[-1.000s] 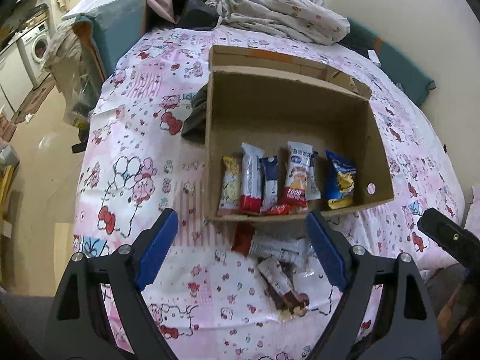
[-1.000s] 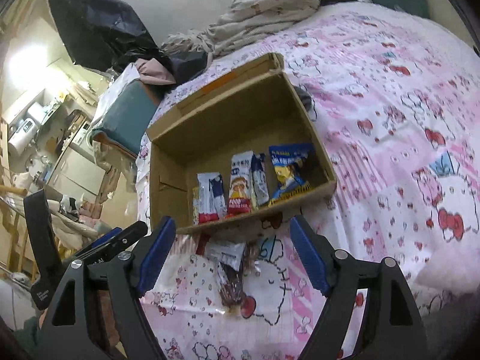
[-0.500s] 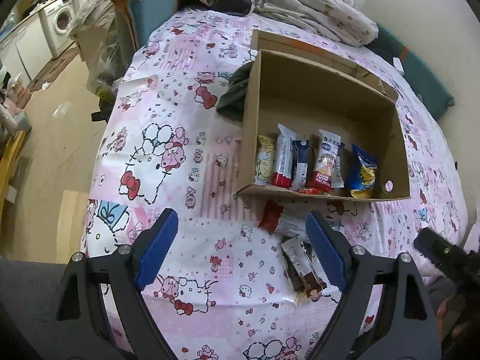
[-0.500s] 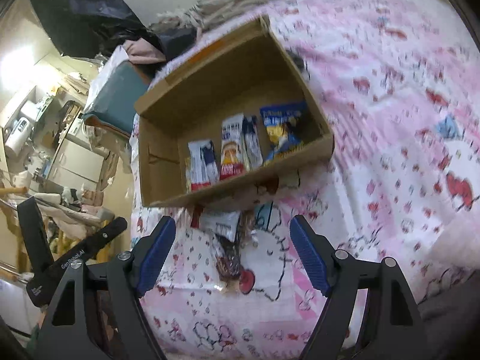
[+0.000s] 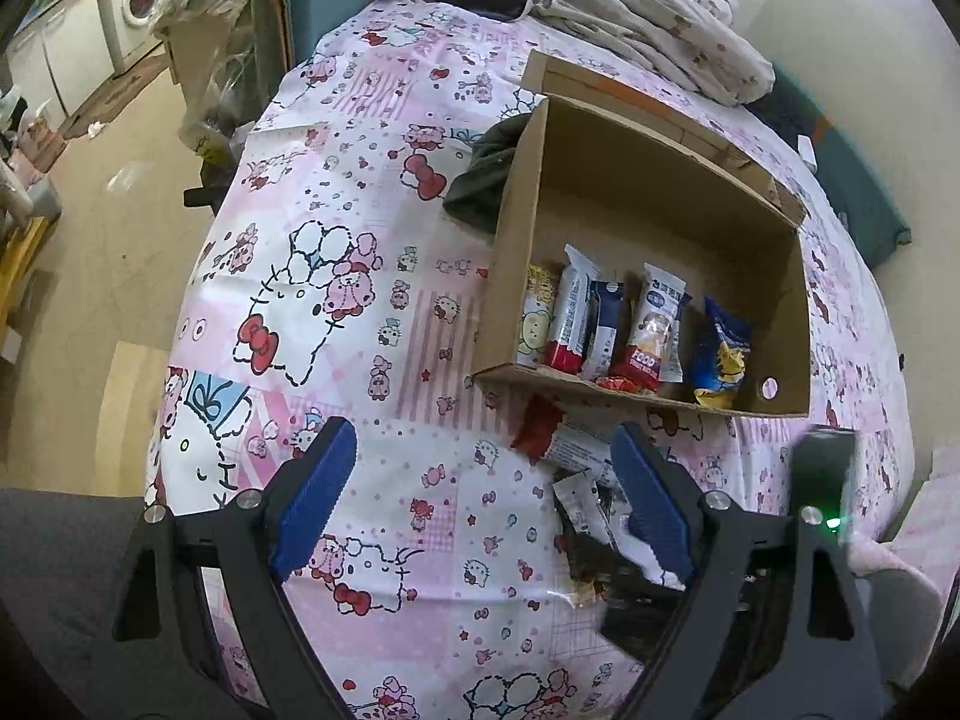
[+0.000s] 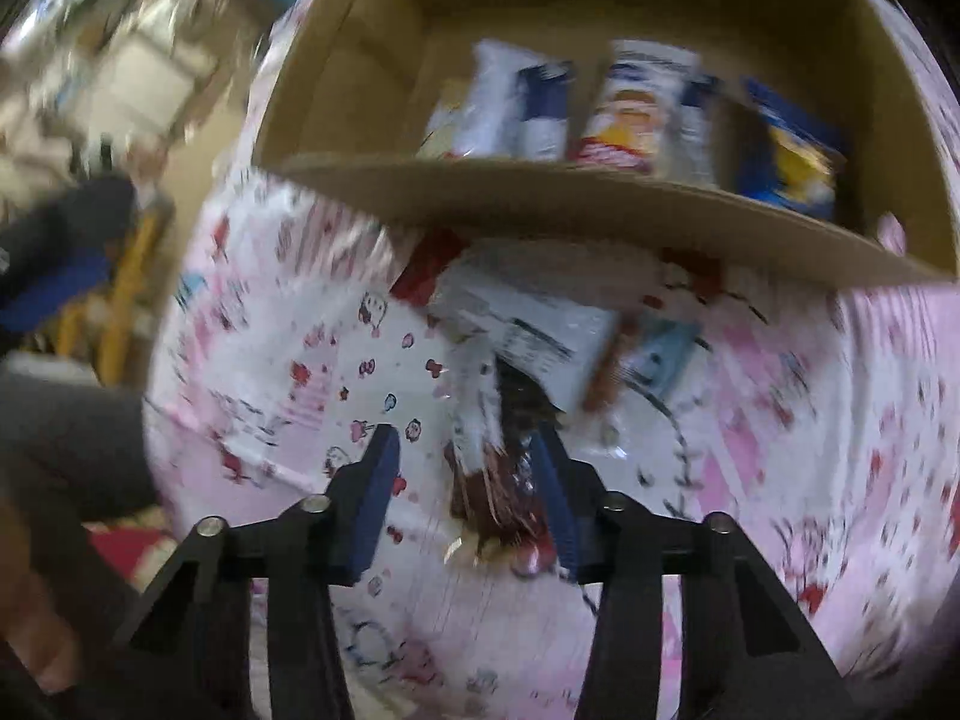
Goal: Organize snacks
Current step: 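Withdraw both tools from the box toward the remaining pile, then grasp a white-brown packet with the right tool while the left tool reaches the chocolate bar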
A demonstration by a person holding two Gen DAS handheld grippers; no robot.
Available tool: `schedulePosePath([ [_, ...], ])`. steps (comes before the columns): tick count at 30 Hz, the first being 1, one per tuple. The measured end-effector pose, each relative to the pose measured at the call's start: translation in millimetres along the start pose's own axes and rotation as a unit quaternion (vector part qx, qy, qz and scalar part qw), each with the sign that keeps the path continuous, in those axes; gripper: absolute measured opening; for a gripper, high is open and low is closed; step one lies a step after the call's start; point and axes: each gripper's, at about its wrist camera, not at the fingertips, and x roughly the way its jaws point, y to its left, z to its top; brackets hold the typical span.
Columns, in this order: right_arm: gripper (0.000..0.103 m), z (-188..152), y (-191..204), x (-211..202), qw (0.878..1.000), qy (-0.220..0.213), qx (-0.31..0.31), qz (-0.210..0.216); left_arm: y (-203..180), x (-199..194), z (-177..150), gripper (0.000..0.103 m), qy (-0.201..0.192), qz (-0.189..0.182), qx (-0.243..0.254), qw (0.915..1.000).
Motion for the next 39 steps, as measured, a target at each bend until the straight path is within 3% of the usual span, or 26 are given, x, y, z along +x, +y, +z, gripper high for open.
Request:
schedulePosePath([
  [2, 0.031, 1, 6, 13, 1.0, 0.015, -0.017, -0.02, 2, 2, 1, 0.085, 0.004, 0.003, -0.003, 1.0],
  [3, 0.019, 0, 9, 17, 0.999, 0.019, -0.024, -0.023, 3, 3, 0, 0.085, 0.006, 0.005, -0.003, 1.0],
  [6, 0.018, -8, 10, 7, 0.999, 0.009, -0.029, -0.019, 1, 4, -1, 0.085, 0.006, 0.013, 0.007, 0.9999],
  [10, 0.018, -24, -4, -32, 0.999, -0.008, -0.004, 0.032, 1, 6, -1, 0.085, 0.013, 0.011, 0.0, 0.9999],
  [14, 0.018, -34, -39, -77, 0.995, -0.059, 0.054, 0.055, -4, 19, -6, 0.085, 0.034, 0.014, 0.001, 0.9993],
  [17, 0.019, -35, -68, -105, 0.984, -0.112, 0.118, 0.077, -14, 36, -18, 0.085, 0.068, 0.007, 0.013, 0.9976],
  [19, 0.018, -42, -86, -117, 0.97, -0.15, 0.164, 0.095, -25, 55, -34, 0.085, 0.111, -0.006, 0.029, 0.9934],
  [23, 0.018, -46, -100, -122, 0.952, -0.185, 0.216, 0.111, -44, 83, -63, 0.085, 0.152, 0.006, 0.039, 0.9876],
  [28, 0.018, -46, -114, -124, 0.946, -0.191, 0.232, 0.12, -65, 116, -79, 0.085, 0.176, 0.035, 0.043, 0.9829],
  [33, 0.019, -49, -116, -121, 0.947, -0.185, 0.231, 0.127, -86, 131, -86, 0.088, 0.162, 0.088, 0.081, 0.9795],
  [36, 0.019, -50, -116, -118, 0.946, -0.182, 0.231, 0.133, -102, 139, -91, 0.089, 0.186, 0.097, 0.11, 0.9716],
  [39, 0.019, -48, -113, -117, 0.947, -0.18, 0.227, 0.139, -107, 142, -90, 0.083, 0.2, 0.097, 0.108, 0.9689],
])
